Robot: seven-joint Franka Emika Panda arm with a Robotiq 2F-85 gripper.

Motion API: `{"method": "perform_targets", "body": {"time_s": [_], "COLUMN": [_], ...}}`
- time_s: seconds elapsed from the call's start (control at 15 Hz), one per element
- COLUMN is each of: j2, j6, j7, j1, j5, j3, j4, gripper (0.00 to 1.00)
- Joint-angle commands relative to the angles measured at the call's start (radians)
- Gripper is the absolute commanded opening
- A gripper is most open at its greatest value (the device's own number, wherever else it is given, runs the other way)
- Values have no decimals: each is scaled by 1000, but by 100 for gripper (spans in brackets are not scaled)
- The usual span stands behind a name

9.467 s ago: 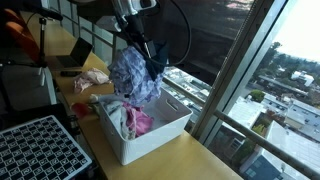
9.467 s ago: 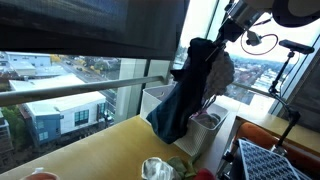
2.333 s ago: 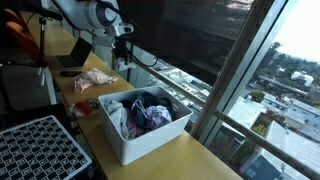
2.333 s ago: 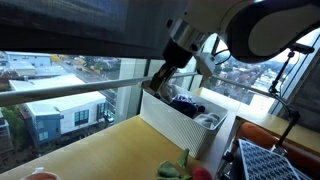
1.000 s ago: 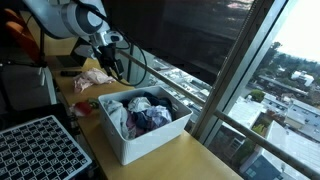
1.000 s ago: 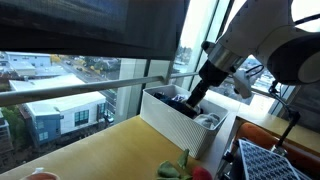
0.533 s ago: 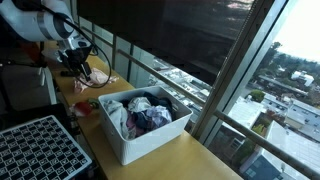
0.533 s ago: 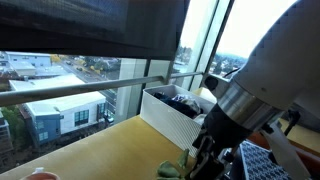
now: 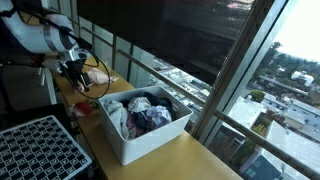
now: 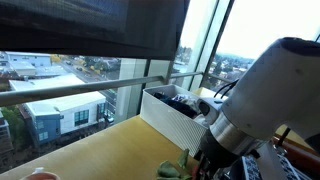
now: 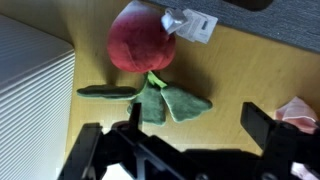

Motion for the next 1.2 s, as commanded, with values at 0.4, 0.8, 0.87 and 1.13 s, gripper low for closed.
{"method": "perform_targets", "body": {"time_s": [0.4, 0.8, 0.87, 1.13], "j2": [179, 211, 205, 170], "j6": [32, 33, 27, -14], "j7": [1, -14, -17, -52], "j1": [-1, 18, 24, 70], "j5": [-25, 2, 8, 26], "j3": [-103, -107, -100, -50], "j4": [23, 62, 75, 185], "gripper": [100, 42, 36, 8]}}
